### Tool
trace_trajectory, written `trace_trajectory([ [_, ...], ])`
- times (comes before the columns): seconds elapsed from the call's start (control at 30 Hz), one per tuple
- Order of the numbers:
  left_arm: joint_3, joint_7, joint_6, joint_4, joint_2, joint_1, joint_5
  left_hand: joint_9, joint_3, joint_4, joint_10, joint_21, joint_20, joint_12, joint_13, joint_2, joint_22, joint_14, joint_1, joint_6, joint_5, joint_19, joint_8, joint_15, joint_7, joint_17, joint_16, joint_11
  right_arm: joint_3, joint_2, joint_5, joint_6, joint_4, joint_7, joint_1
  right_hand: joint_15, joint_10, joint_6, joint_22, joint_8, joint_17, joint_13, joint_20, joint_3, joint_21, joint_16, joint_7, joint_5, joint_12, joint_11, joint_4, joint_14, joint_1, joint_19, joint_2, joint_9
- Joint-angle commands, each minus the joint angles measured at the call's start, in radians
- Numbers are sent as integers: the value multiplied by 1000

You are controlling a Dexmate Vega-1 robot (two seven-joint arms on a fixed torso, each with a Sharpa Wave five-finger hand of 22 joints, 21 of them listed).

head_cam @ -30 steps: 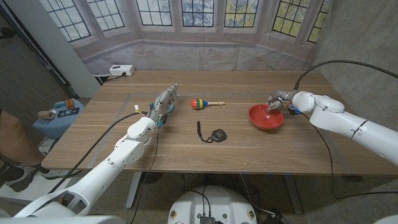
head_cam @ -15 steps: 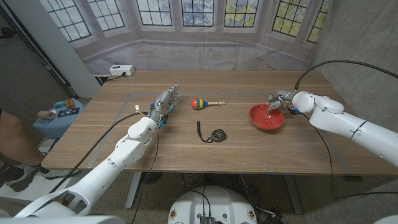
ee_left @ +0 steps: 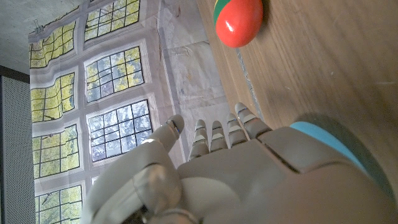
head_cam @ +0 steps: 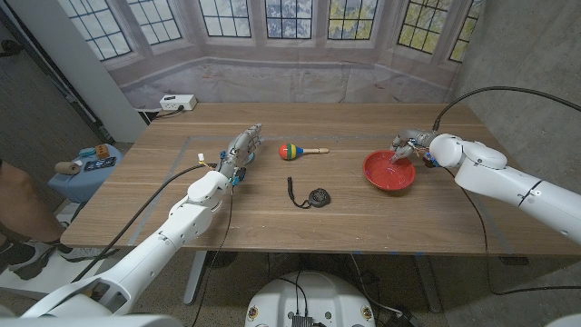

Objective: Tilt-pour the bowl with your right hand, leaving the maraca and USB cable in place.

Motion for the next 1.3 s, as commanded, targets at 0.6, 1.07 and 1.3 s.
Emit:
trace_trajectory([
  [0.6, 2, -10, -2, 1, 3, 1, -1, 4, 5, -4, 5, -1, 5, 2, 4, -152, 4, 6, -135, 14, 5, 7, 7, 1, 0, 4, 4, 4, 48, -30, 0, 5, -83, -49, -44, -58, 43, 5, 1, 8, 9, 9, -87, -5, 4, -27, 1, 17, -8, -36, 3, 19, 12, -1, -1, -1],
  [1.07, 9, -19, 2, 6, 2, -9, 3, 4, 3, -6, 5, -1, 5, 1, 5, -152, 4, 6, -132, 16, 5, 7, 6, 1, 0, 4, 3, 4, 79, -45, -15, -2, -133, -96, -83, -58, 43, 4, 1, 9, 13, 13, -87, -7, 4, -37, -2, 22, -11, -37, 4, 22, 14, -2, -1, -2],
  [1.3, 7, -15, 5, 4, 3, -8, 3, 4, 2, -7, 6, -1, 6, 1, 5, -152, 4, 7, -130, 16, 5, 8, 5, 1, 2, 4, 3, 3, 88, -47, -24, -3, -146, -108, -90, -58, 43, 2, 1, 8, 15, 14, -87, -8, 5, -42, 0, 24, -13, -37, 5, 23, 14, -3, 0, -3],
])
